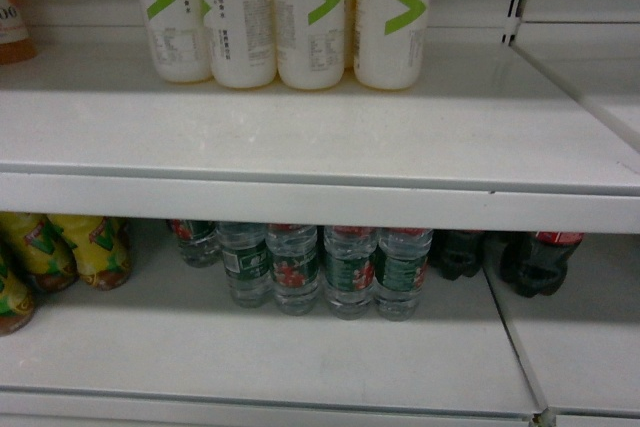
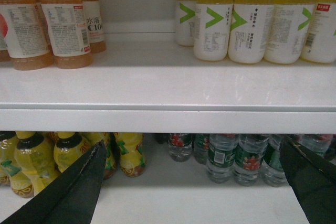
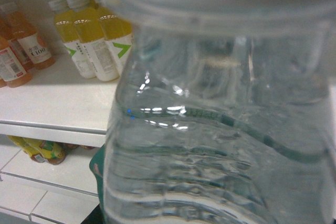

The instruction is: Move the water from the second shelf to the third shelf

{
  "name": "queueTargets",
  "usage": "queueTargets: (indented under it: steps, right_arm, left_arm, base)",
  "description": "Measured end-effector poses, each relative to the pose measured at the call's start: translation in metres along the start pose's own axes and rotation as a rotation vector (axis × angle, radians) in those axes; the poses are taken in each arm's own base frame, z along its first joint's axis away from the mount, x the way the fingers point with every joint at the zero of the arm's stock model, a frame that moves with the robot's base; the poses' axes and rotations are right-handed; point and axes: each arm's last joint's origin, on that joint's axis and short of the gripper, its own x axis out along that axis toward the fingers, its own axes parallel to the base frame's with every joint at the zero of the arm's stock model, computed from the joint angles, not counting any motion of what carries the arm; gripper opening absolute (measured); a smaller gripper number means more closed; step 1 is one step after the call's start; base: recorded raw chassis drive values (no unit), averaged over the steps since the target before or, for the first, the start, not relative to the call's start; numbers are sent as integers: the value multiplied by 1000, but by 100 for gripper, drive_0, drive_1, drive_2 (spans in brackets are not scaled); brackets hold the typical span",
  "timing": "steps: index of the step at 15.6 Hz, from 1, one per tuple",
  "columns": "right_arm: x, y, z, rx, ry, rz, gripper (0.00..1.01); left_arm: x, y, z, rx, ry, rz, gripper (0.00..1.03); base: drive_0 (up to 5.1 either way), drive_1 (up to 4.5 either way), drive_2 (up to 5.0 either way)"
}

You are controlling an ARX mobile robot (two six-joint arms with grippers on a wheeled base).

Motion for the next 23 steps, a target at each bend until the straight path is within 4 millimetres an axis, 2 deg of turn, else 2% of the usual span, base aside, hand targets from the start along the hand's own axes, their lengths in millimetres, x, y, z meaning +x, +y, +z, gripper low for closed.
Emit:
queueTargets:
  steps: [6,23]
  right_arm:
    - [0,0,0,2,5,-1,43]
    - [0,0,0,1,5,-2,43]
  left_arm:
    - [0,0,0,0,0,1,98]
    - [0,0,0,0,2,1,98]
  base:
    - [0,0,0]
    - [-483,250,250]
